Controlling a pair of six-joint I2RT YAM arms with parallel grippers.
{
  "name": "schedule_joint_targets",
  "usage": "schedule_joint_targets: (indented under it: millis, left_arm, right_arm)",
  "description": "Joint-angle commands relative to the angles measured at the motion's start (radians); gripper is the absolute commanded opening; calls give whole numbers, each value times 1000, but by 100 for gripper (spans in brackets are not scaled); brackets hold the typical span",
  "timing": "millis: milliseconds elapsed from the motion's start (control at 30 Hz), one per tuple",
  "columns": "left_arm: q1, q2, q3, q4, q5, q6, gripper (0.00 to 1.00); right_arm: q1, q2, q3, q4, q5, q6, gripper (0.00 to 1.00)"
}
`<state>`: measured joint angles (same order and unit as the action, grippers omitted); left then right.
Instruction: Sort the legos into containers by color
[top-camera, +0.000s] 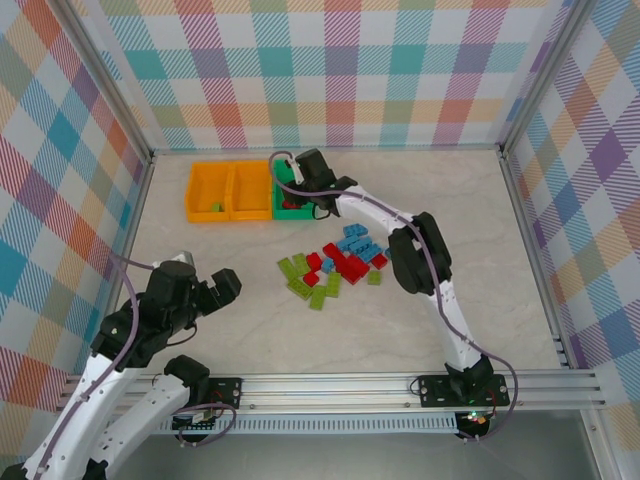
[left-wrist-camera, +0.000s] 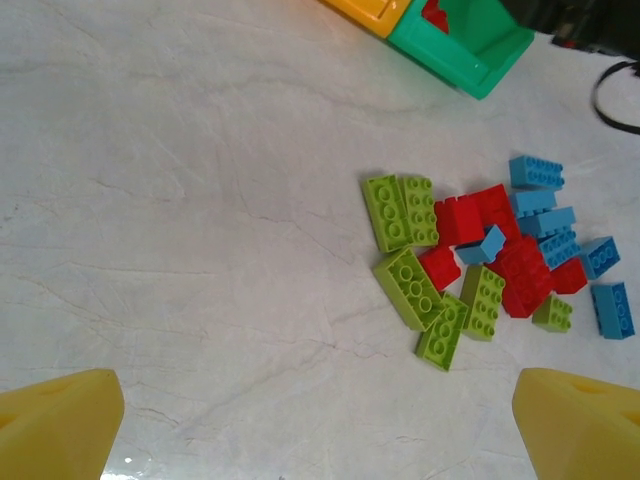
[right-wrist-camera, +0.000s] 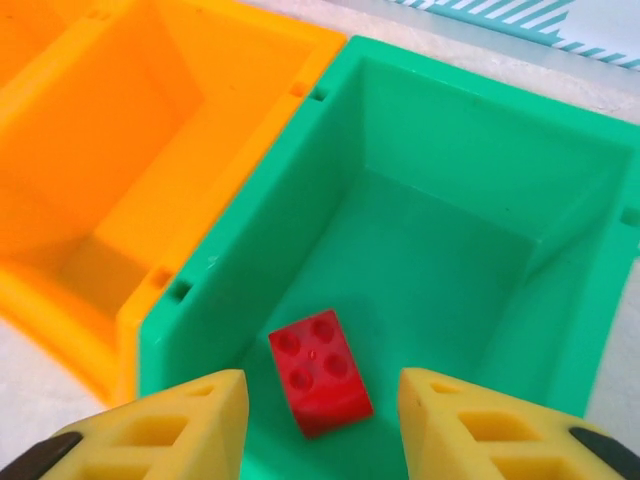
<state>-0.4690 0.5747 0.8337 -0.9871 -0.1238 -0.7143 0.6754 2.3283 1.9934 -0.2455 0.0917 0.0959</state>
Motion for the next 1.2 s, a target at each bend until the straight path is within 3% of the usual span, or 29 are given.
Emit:
schedule_joint_targets:
  millis: [0,200,333,433,567,767,833,933,1167]
  left_arm:
    - [-11,26,-15,66,45,21,100]
    - [-14,131,6,203,149,116,98]
    - [-51,273,37,345,242,203,98]
    - [-100,397,84,436,270,266,98]
    - [-160,611,202,468,229,382,97]
    - [-238,1021,495,369,110,600,90]
    - [-252,1138,584,350,72,672,79]
    - [-253,1274,675,342,110,770,67]
    - [-251,1508,856,297,189,913,58]
  right_arm:
    - [7,-197,-133,49,-43,11,47]
    - [-22,-563,-532,58,-128,75,67]
    - [-34,-792,-742,-65,-184,103,89]
    - [-33,-931,-834,-231,-238,115,99]
    - [-33,-1137,-958,-372,-222,210,100]
    - [-34,-1382,-1046,-520,-204,289,100]
    - [-33,-1416,-1050,-580,-193,297,100]
    - [-33,-1459,-1060,-638,-221,313,100]
    - [-33,-1583,-1098,-703,-218,392,100]
